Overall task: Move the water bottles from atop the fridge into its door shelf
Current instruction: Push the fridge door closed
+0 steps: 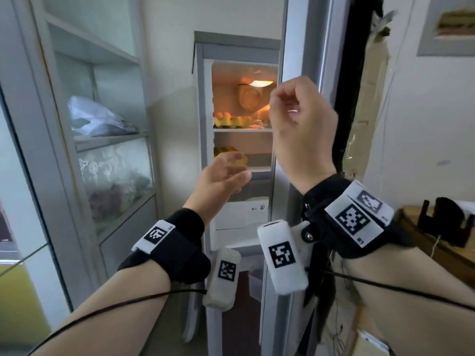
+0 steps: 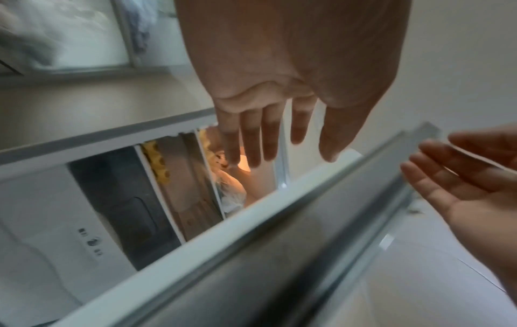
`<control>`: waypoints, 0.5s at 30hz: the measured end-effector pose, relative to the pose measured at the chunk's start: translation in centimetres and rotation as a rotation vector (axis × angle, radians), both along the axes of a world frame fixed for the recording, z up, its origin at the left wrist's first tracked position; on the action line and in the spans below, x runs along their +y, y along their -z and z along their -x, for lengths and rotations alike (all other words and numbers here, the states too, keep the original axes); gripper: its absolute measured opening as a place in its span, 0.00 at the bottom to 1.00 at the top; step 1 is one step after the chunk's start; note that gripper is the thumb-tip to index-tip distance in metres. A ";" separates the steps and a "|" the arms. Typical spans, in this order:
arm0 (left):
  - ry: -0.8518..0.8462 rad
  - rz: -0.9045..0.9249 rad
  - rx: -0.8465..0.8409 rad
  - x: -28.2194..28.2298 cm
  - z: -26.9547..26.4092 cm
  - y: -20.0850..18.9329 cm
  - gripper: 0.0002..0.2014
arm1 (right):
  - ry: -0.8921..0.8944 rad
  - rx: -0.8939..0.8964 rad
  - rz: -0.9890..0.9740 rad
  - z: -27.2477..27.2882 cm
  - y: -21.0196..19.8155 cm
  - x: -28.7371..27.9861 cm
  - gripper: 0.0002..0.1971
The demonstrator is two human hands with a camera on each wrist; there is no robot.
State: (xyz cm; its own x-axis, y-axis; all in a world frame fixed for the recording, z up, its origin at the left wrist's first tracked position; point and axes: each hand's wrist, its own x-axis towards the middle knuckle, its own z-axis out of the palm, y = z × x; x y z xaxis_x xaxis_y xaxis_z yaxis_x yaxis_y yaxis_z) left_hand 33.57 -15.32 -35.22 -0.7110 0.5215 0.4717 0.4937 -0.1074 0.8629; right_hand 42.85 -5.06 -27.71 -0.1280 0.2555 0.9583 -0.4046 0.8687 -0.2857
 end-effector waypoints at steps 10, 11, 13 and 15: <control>-0.224 0.151 0.858 5.6 -2.6 -0.4 0.39 | 0.311 -0.181 0.129 0.6 0.6 5.5 0.25; -0.270 0.191 0.901 6.0 -1.9 0.1 0.39 | 0.291 -0.201 0.105 1.1 1.1 5.6 0.24; -0.330 0.230 0.938 6.3 -0.7 0.9 0.38 | 0.243 -0.182 0.079 2.2 1.8 5.8 0.23; -0.353 0.237 0.938 6.3 0.4 1.3 0.37 | 0.223 -0.163 0.076 3.3 2.1 6.1 0.23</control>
State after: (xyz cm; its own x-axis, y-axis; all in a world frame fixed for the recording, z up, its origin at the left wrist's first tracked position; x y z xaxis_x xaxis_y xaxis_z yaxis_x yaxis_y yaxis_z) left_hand 33.17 -9.07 -36.56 -0.2404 0.5061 0.8283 0.9503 0.2968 0.0944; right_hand 39.56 1.02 -29.82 -0.2117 0.3650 0.9066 -0.1489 0.9047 -0.3991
